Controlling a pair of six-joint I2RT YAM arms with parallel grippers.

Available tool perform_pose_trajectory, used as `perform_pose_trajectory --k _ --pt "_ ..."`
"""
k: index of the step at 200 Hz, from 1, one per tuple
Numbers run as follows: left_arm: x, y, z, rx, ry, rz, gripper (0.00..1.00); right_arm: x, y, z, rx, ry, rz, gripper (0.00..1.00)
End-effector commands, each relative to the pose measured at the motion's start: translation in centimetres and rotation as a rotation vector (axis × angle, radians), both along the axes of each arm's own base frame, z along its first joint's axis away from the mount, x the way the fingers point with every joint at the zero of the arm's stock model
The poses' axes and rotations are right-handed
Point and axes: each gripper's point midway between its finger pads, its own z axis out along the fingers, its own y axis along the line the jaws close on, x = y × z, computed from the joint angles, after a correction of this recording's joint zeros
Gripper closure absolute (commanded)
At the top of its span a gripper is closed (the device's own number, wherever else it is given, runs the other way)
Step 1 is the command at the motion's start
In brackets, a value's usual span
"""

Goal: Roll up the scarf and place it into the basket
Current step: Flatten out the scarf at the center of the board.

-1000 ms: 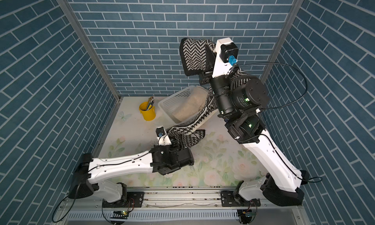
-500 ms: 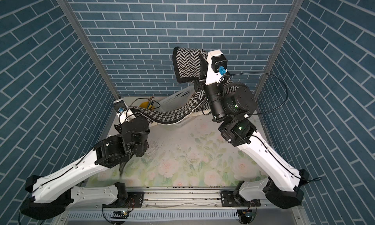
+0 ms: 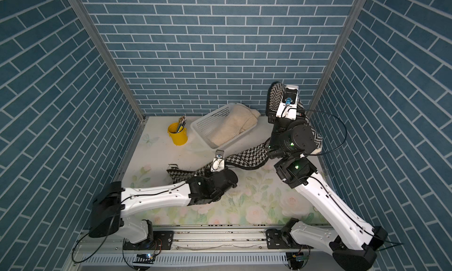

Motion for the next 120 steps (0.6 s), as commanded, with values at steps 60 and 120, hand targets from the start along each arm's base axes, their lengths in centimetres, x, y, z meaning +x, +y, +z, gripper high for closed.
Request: perform_pose_trajectory --k 60,120 --pt "1.0 2.8 4.3 -0.266 0.044 0.006 0.0 2.1 -6.8 -9.2 0.033 0.185 -0.288 1.0" --pt "2.2 7.6 -0.7 -0.243 0.189 0.107 0.0 4.9 -11.5 -10.6 0.068 0.255 -0.409 1.0"
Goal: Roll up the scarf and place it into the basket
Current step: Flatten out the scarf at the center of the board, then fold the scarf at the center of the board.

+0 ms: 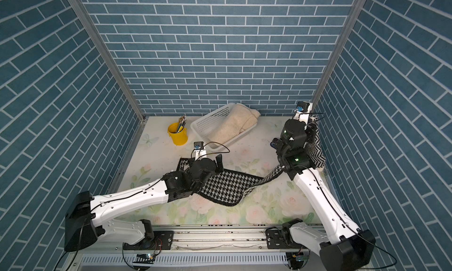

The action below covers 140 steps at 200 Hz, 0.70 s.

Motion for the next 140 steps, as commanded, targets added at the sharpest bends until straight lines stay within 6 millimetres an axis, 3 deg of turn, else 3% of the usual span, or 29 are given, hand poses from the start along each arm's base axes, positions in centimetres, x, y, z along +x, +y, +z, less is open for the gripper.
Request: perform_pose_trajectory --k 1,16,44,63,79,94,108,140 --pt "0.0 1.2 -4.3 0.052 0.128 0.015 0.0 0.3 -0.7 0.5 0.076 -0.046 0.022 1.0" --pt "0.7 2.3 -6.5 0.067 0.198 0.071 0.0 0.0 -1.0 0.6 0.073 -0.072 0.015 1.0" --pt "1.6 4.8 -10.8 0.031 0.317 0.153 0.0 0.6 -3.4 2.5 0.031 -0.068 -0.072 1.0" --pt "2.3 5.5 -11.4 -0.009 0.325 0.165 0.0 1.3 -3.5 3.1 0.064 -0.084 -0.036 1.0" --pt "2.8 5.8 -11.8 -0.009 0.339 0.174 0.0 2.2 -2.6 2.1 0.128 -0.083 0.043 1.0" --pt "3.1 6.0 -12.9 0.01 0.376 0.194 0.0 3.5 -0.3 -0.4 0.235 -0.06 0.19 1.0" --pt "2.9 6.8 -14.5 0.014 0.429 0.23 0.0 3.9 3.1 -2.5 0.319 -0.055 0.376 1.0" --pt "2.1 9.4 -18.1 -0.059 0.545 0.321 0.0 2.5 12.1 -6.1 0.377 0.021 0.788 1.0"
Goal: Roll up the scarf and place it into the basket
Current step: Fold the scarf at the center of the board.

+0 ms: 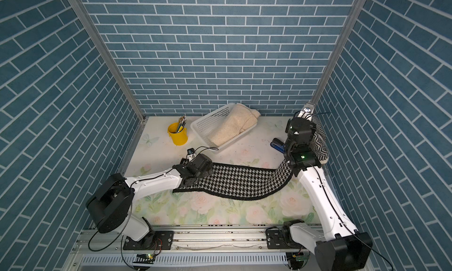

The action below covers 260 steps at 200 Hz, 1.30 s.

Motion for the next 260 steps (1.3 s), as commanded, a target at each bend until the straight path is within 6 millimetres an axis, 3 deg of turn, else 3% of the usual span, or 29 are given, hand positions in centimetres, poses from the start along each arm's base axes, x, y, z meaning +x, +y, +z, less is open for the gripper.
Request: perform_pose_trajectory --k 1,17,37,65,95,122,144,175,180,185,195,200,209,217,260 --pt "-0.8 2.2 -2.5 -0.06 0.096 0.091 0.0 -1.0 8.0 -1.4 0.128 -0.002 0.395 1.0" --pt "-0.2 3.1 -1.1 -0.074 0.065 0.111 0.0 -2.5 13.4 -2.5 0.153 0.035 0.664 1.0" --pt "1.0 5.0 4.2 -0.055 -0.04 0.15 0.0 -5.0 19.1 -4.4 0.207 0.115 0.935 1.0" --pt "1.3 10.9 13.2 -0.065 -0.207 0.272 0.0 -8.0 24.6 -6.4 0.262 0.179 1.143 1.0" --pt "0.8 16.7 19.7 -0.054 -0.297 0.338 0.0 -10.1 30.8 -7.7 0.285 0.233 1.31 1.0" --pt "0.2 18.3 22.6 -0.036 -0.343 0.344 0.0 -11.2 36.3 -8.8 0.307 0.283 1.407 1.0" --pt "0.3 17.8 22.5 -0.057 -0.352 0.318 0.0 -10.9 39.4 -9.8 0.304 0.313 1.405 1.0" --pt "0.8 16.8 20.4 -0.089 -0.324 0.273 0.0 -11.1 41.1 -6.8 0.288 0.19 1.401 1.0" --pt "0.8 16.7 20.2 -0.089 -0.318 0.274 0.0 -11.0 41.6 -7.1 0.274 0.22 1.407 0.85" --pt "0.8 16.7 20.0 -0.087 -0.313 0.272 0.0 -11.2 42.4 -7.9 0.256 0.28 1.433 0.63" --pt "0.9 16.7 20.0 -0.088 -0.313 0.269 0.0 -12.0 44.2 -11.3 0.196 0.467 1.497 0.14" --pt "0.8 16.7 20.0 -0.086 -0.314 0.269 0.0 -12.4 44.5 -13.1 0.16 0.56 1.494 0.0" --pt "0.9 16.7 20.1 -0.081 -0.316 0.265 0.0 -13.1 44.1 -15.6 0.1 0.662 1.48 0.01" --pt "0.9 16.7 20.0 -0.078 -0.317 0.265 0.0 -13.4 42.8 -16.3 0.081 0.678 1.442 0.0" --pt "1.7 16.0 18.5 -0.093 -0.288 0.24 0.0 -13.7 35.8 -15.5 0.091 0.65 1.306 0.01"
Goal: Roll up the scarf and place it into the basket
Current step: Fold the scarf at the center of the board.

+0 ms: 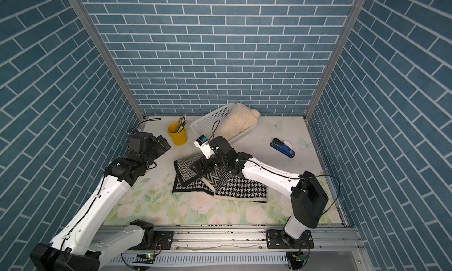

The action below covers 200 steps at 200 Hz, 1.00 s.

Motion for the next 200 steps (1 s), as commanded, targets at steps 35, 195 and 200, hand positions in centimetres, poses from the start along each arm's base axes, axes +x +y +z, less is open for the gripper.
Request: perform_pose_trajectory --k 35,195,200 --pt "1.2 -1.7 -3.2 -0.037 0.046 -0.083 0.0 0.5 -8.8 -2.9 -0.22 -0.053 -0.236 0.01" --pt "0.5 -4.6 -6.2 -0.118 0.09 -0.216 0.0 3.0 -13.4 -4.7 -0.19 0.077 -0.501 1.0" --pt "0.6 -4.9 -6.3 -0.123 0.092 -0.227 0.0 3.0 -14.4 -3.6 -0.202 0.06 -0.527 1.0"
